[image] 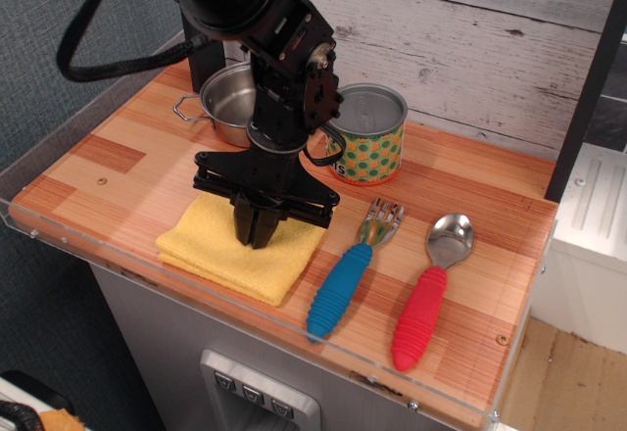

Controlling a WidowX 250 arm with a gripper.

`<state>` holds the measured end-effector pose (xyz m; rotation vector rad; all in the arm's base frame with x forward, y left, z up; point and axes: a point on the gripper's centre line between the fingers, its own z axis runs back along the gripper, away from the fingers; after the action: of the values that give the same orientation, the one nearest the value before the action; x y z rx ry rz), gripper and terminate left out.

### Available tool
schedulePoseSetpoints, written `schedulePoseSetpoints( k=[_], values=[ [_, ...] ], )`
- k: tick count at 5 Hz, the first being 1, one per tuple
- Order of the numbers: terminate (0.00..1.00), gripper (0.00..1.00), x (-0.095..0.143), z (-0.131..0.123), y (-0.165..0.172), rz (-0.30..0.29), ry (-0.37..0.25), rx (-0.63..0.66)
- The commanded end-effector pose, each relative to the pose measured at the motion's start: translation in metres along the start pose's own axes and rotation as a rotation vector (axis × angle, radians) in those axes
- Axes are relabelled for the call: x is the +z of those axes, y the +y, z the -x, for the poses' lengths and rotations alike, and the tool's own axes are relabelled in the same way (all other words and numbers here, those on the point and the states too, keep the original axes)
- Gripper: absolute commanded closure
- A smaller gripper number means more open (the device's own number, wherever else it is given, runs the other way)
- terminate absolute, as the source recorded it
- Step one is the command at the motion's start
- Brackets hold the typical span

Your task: Move the yellow cloth near the blue spoon.

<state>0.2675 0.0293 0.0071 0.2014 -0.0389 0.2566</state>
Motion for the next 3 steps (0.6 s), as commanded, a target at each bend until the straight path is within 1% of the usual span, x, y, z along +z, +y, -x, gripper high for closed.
schedulePoseSetpoints(
  k=[1,3],
  values=[
    [0.00,0.00,0.018,-0.004,0.009,0.001,-0.046,0.003],
    [0.00,0.00,0.038,-0.009,0.018,-0.006,-0.073,0.016]
  ],
)
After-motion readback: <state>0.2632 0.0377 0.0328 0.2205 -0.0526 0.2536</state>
